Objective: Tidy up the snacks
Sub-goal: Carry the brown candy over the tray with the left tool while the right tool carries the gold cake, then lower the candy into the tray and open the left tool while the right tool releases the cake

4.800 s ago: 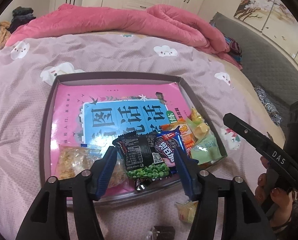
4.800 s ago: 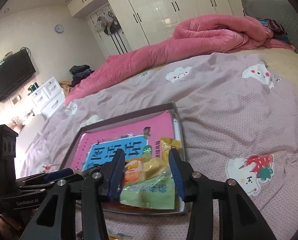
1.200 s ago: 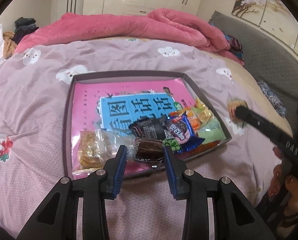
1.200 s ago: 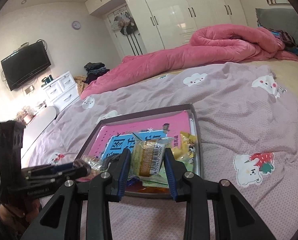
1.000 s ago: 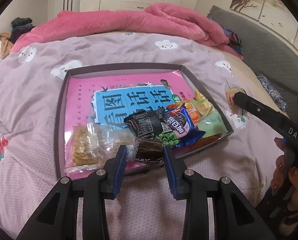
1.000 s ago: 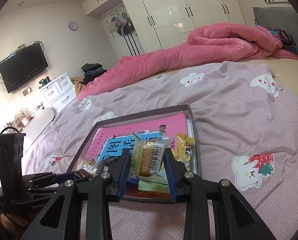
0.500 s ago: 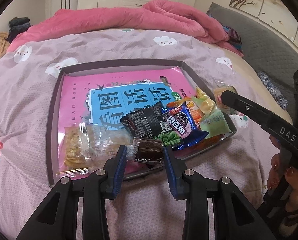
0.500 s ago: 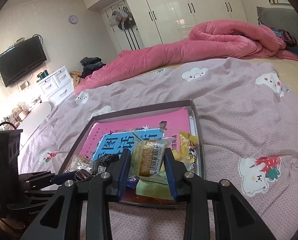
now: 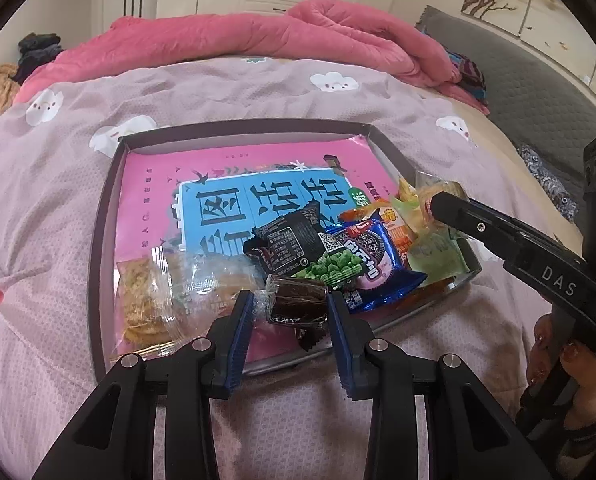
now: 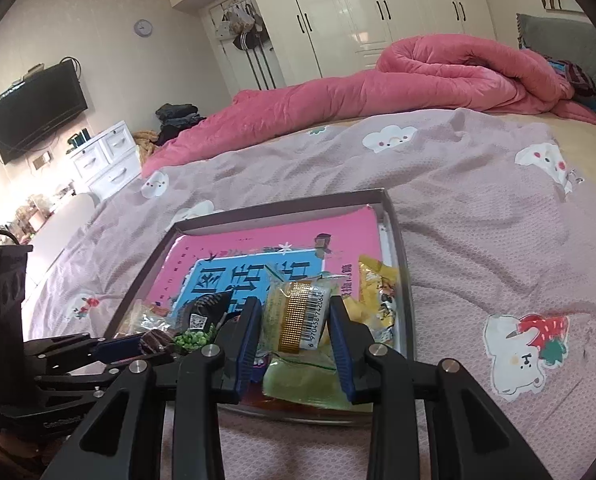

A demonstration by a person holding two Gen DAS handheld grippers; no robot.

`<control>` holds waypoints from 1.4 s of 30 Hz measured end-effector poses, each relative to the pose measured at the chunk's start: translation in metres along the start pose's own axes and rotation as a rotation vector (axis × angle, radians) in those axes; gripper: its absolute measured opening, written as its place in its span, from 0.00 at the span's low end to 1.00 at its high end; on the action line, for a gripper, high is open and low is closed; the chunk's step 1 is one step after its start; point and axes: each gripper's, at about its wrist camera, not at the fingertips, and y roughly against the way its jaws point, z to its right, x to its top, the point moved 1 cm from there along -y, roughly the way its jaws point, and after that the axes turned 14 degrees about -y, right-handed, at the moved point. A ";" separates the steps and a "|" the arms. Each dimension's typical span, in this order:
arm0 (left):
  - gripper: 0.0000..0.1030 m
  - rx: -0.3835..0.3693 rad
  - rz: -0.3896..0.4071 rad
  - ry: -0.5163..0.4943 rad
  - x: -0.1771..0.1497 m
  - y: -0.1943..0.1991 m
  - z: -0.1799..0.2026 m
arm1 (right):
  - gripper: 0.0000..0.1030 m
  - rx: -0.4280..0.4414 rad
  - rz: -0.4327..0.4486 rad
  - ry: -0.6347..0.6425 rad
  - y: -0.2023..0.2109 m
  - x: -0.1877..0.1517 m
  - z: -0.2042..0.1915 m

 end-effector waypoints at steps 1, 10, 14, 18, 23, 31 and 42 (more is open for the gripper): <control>0.37 -0.002 0.001 0.001 0.001 -0.001 0.000 | 0.33 -0.002 0.001 0.001 0.000 0.000 0.000; 0.37 -0.005 -0.002 0.001 0.002 -0.003 0.000 | 0.33 0.002 -0.021 -0.004 -0.009 -0.002 0.000; 0.37 -0.006 -0.002 0.000 0.003 -0.003 0.000 | 0.33 -0.002 -0.022 0.003 -0.011 -0.003 -0.001; 0.37 -0.010 -0.005 0.000 0.002 -0.005 0.001 | 0.33 -0.016 -0.024 -0.010 -0.012 -0.002 0.002; 0.37 -0.013 -0.010 -0.002 0.002 -0.006 0.003 | 0.33 -0.015 -0.033 -0.003 -0.014 -0.005 0.000; 0.37 -0.014 -0.010 0.002 0.001 -0.006 0.001 | 0.33 0.006 -0.058 0.019 -0.019 -0.009 -0.006; 0.37 -0.011 -0.010 0.007 0.001 -0.006 -0.001 | 0.34 0.029 -0.072 0.033 -0.025 -0.015 -0.014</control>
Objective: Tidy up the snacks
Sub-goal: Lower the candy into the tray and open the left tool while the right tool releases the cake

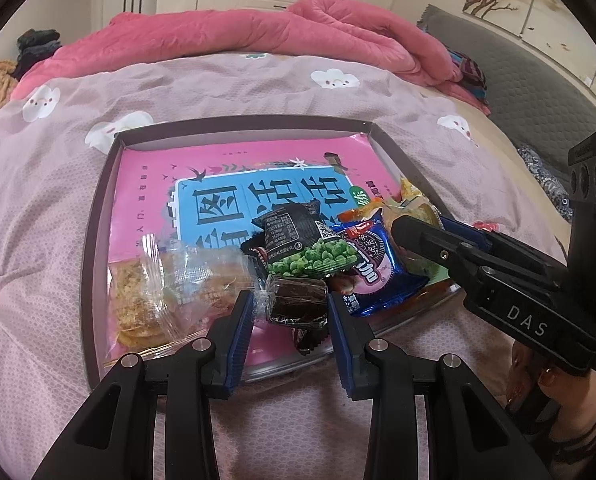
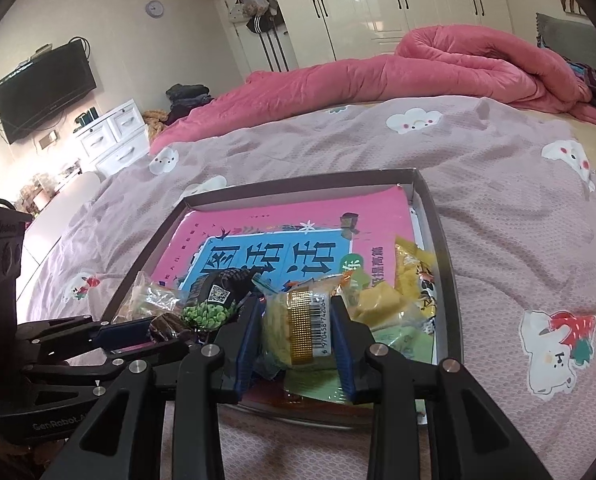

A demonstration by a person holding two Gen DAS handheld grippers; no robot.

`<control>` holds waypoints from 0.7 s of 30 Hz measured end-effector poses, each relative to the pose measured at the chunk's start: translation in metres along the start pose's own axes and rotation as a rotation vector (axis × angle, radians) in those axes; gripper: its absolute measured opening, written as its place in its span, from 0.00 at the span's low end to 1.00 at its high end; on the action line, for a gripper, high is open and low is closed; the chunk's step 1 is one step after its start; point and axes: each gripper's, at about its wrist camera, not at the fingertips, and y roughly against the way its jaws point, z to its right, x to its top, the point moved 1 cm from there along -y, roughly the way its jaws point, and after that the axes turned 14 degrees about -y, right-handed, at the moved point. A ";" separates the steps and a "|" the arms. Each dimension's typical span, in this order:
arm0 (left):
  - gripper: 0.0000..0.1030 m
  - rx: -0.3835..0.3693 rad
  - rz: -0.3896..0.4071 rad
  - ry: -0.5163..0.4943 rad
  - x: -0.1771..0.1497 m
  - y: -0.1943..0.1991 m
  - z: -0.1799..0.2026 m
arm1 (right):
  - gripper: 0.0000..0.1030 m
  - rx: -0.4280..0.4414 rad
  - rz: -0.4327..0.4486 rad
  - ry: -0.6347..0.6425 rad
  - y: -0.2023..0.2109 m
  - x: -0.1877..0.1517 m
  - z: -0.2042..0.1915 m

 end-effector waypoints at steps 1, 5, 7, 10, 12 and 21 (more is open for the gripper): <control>0.37 -0.001 -0.001 0.001 0.000 0.000 -0.001 | 0.34 0.002 0.000 -0.004 0.000 0.000 0.000; 0.37 -0.004 -0.001 0.006 0.000 0.000 -0.002 | 0.34 -0.006 0.006 -0.010 0.000 0.001 0.002; 0.37 -0.003 0.000 0.007 0.000 0.000 -0.002 | 0.34 -0.010 0.007 -0.013 -0.001 0.001 0.003; 0.37 -0.003 0.000 0.010 0.000 -0.001 -0.002 | 0.34 -0.021 0.014 -0.014 0.000 0.002 0.004; 0.37 -0.003 0.000 0.009 0.001 0.000 -0.002 | 0.34 -0.036 0.017 -0.009 -0.001 0.002 0.004; 0.38 -0.001 0.002 0.012 0.003 -0.002 -0.003 | 0.34 -0.052 0.019 -0.002 0.000 0.000 0.004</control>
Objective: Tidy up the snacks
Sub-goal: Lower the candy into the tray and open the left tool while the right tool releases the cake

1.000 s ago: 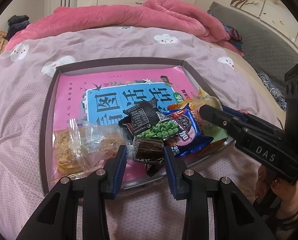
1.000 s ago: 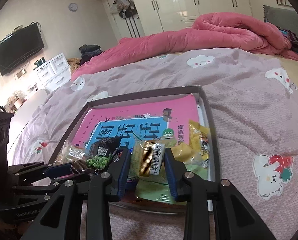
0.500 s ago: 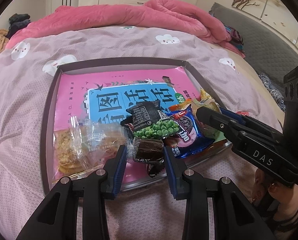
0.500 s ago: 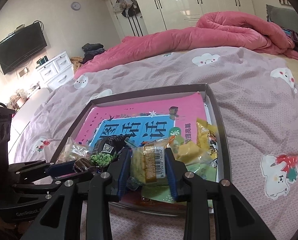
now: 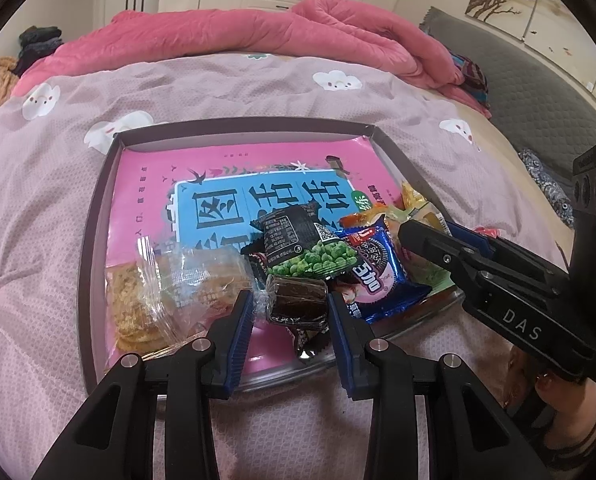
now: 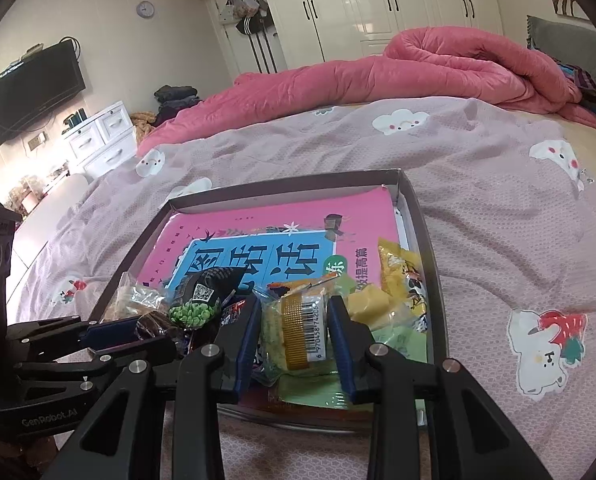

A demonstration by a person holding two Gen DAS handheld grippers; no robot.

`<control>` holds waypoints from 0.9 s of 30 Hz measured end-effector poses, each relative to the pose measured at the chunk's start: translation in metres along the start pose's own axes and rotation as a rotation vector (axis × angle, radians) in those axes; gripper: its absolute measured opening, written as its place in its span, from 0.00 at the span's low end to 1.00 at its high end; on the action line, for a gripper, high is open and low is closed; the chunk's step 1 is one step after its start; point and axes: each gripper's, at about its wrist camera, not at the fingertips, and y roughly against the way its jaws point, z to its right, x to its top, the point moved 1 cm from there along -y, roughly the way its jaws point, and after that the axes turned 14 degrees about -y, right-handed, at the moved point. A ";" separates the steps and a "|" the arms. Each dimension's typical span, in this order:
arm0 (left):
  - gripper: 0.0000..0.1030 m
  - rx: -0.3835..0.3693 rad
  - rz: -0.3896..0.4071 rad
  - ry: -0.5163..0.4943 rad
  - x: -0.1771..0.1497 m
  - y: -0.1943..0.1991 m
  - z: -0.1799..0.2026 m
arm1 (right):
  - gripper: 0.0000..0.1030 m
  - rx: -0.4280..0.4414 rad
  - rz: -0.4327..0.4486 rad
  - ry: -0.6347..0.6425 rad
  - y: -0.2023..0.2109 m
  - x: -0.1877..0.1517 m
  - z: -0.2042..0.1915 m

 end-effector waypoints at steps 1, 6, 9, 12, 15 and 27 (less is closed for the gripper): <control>0.38 0.001 0.001 0.001 0.000 0.000 0.000 | 0.34 0.000 -0.001 0.000 0.000 0.000 0.000; 0.38 -0.001 0.003 0.005 0.000 -0.001 0.000 | 0.35 0.005 0.002 -0.002 0.004 0.000 0.000; 0.38 -0.003 0.004 0.006 0.000 -0.001 0.000 | 0.38 0.005 0.011 -0.006 0.007 0.002 0.001; 0.38 -0.008 0.002 0.008 0.001 -0.001 -0.001 | 0.39 0.006 0.012 -0.015 0.010 0.002 0.003; 0.40 -0.017 0.003 0.016 0.001 -0.001 -0.002 | 0.40 0.007 0.020 -0.017 0.013 0.003 0.003; 0.53 -0.009 0.030 0.025 0.004 0.012 -0.002 | 0.46 0.009 0.065 -0.013 0.029 0.005 0.002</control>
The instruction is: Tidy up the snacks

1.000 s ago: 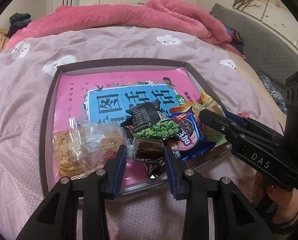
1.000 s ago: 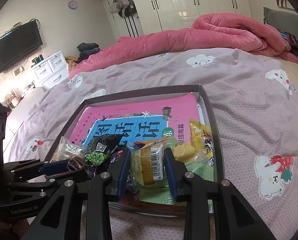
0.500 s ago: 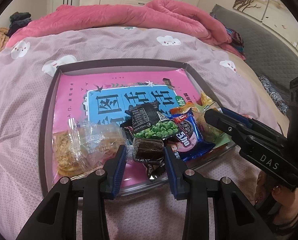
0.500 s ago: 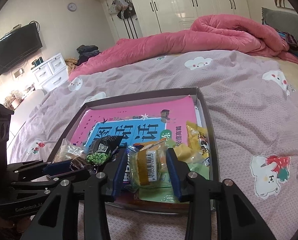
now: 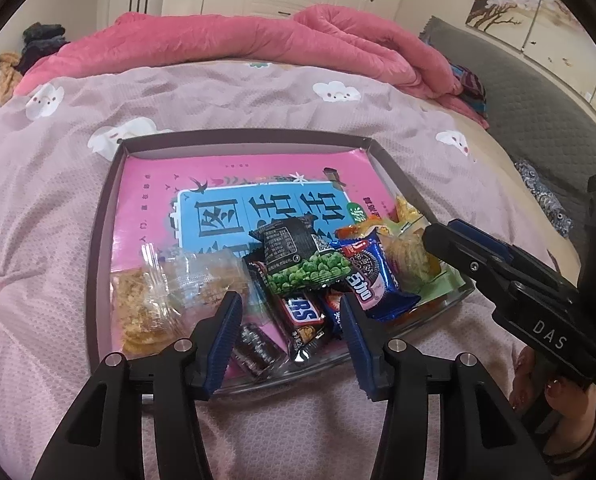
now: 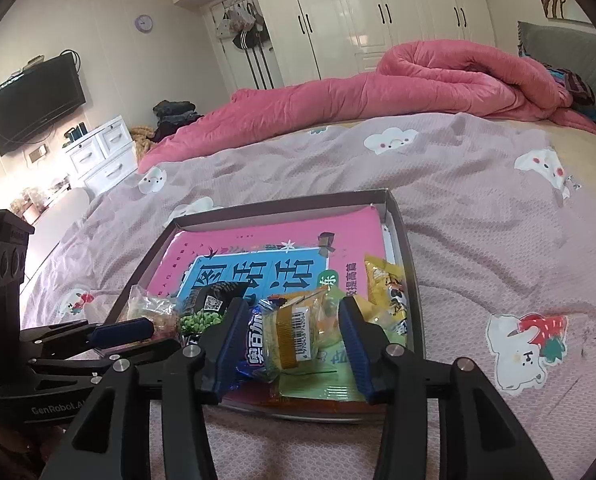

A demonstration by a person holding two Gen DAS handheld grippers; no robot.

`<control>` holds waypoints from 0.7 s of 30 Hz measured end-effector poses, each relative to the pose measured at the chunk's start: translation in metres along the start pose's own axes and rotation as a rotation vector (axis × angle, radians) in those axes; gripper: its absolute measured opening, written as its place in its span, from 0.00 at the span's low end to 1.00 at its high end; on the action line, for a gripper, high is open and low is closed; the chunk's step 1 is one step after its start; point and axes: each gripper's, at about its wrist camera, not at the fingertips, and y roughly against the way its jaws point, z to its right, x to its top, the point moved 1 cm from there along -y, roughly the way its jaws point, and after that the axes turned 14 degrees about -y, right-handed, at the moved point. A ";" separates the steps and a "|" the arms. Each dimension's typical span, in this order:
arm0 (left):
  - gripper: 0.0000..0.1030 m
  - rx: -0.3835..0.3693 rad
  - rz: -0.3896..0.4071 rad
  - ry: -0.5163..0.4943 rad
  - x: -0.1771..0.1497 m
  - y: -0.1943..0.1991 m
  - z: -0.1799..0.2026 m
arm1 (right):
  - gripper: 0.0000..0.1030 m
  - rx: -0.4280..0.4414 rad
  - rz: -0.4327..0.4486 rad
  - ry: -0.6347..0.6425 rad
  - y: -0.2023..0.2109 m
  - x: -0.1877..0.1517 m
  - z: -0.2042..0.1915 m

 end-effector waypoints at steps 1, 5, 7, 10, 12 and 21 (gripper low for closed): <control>0.58 0.000 0.005 0.003 0.000 0.003 -0.001 | 0.47 0.001 0.004 0.000 0.001 0.000 0.000; 0.62 0.008 0.017 0.010 0.002 0.011 -0.002 | 0.50 0.001 0.029 0.004 0.010 0.000 -0.001; 0.64 0.015 0.023 0.012 0.002 0.015 -0.001 | 0.53 -0.001 0.045 0.005 0.015 0.000 -0.003; 0.68 0.025 0.034 0.008 0.003 0.022 0.000 | 0.57 0.000 0.066 0.013 0.023 0.000 -0.006; 0.73 0.042 0.042 0.001 0.002 0.028 0.002 | 0.58 -0.004 0.083 0.023 0.029 0.000 -0.009; 0.75 0.112 0.052 0.043 -0.018 0.060 0.002 | 0.84 -0.036 0.136 0.040 0.060 -0.010 -0.022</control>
